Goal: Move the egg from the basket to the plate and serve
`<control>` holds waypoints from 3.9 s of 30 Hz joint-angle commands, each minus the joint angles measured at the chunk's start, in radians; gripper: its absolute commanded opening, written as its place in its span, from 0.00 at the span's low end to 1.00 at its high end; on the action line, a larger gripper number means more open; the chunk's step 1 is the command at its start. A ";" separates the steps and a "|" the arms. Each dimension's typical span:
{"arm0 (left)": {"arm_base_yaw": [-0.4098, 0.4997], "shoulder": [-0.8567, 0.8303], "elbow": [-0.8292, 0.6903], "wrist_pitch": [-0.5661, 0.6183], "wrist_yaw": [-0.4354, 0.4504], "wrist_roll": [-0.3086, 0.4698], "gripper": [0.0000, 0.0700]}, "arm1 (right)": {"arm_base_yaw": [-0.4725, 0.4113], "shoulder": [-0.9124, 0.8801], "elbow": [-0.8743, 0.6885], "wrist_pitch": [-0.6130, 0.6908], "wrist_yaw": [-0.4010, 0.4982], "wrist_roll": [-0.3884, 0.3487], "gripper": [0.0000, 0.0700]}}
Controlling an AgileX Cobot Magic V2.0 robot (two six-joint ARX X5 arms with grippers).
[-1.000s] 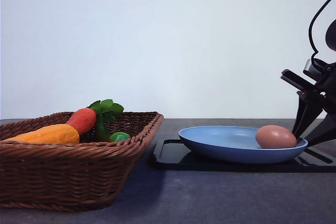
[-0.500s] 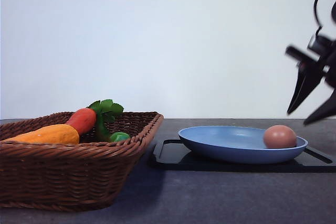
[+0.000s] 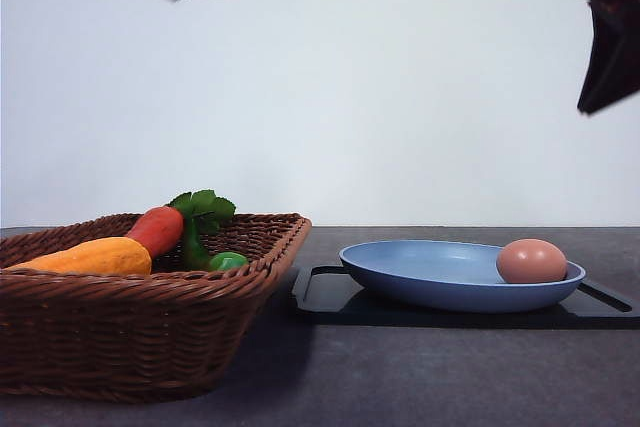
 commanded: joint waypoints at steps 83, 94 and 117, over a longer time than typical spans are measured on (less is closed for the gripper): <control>0.431 -1.230 -1.213 0.426 -0.060 -0.027 0.00 | 0.261 -0.056 -0.237 0.563 0.403 -0.151 0.00; 0.431 -1.230 -1.213 0.426 -0.060 -0.027 0.00 | 0.261 -0.056 -0.237 0.558 0.430 -0.217 0.00; 0.431 -1.230 -1.213 0.427 -0.060 -0.027 0.00 | -0.154 -0.844 -0.643 0.523 0.158 -0.247 0.00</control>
